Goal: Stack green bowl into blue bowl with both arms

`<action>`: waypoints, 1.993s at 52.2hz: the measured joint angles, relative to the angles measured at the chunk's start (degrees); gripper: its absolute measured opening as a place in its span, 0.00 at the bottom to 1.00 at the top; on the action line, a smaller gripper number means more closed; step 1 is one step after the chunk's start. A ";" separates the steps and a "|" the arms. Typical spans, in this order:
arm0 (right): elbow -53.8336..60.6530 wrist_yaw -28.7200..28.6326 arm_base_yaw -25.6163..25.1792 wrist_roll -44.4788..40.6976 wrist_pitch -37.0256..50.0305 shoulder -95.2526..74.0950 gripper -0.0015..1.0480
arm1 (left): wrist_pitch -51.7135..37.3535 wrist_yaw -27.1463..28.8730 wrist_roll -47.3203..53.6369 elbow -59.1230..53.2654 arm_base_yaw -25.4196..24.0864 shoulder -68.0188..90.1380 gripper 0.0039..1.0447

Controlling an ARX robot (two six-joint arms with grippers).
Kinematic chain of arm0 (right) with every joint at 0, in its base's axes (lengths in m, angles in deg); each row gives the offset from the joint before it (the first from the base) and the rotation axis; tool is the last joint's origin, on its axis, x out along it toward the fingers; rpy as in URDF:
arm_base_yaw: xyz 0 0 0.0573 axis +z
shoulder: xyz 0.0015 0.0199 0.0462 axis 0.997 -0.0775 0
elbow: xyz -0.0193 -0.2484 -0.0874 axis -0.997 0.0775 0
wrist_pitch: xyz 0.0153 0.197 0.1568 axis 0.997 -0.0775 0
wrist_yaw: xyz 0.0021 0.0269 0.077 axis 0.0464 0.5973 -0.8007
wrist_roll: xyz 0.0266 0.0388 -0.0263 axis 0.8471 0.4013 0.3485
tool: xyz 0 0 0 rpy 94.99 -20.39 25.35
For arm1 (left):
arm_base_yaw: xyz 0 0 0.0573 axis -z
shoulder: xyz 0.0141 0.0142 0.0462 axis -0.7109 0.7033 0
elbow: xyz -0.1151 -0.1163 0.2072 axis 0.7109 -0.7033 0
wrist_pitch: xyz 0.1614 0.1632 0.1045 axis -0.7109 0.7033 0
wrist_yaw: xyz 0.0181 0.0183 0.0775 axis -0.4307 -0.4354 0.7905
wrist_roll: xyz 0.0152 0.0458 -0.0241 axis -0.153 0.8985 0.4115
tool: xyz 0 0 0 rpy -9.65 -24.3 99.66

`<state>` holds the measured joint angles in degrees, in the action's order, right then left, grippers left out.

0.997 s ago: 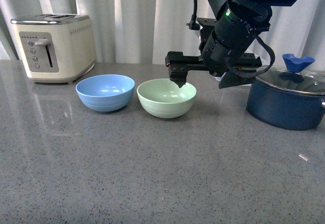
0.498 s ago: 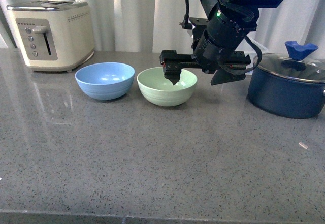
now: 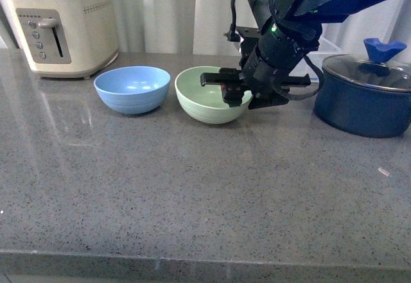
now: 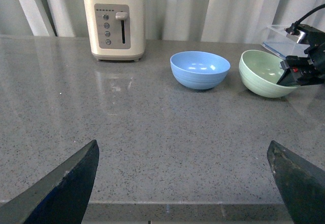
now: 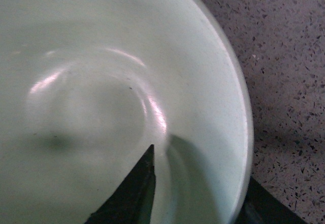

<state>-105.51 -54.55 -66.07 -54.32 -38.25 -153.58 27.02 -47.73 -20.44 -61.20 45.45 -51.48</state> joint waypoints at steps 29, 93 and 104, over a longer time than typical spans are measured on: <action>0.83 1.46 -2.29 -1.11 1.79 3.26 0.01 | 0.00 0.00 0.00 0.00 0.00 0.00 0.94; -52.87 -6.67 7.08 -2.16 -18.78 -22.58 0.01 | 0.00 0.00 0.00 0.00 0.00 0.00 0.94; -54.40 -7.08 8.24 -2.32 -18.01 -23.56 0.01 | 0.00 0.00 0.00 0.00 0.00 0.00 0.94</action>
<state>-159.91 -61.63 -57.83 -56.64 -56.26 -177.14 27.02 -47.73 -20.44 -61.20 45.45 -51.48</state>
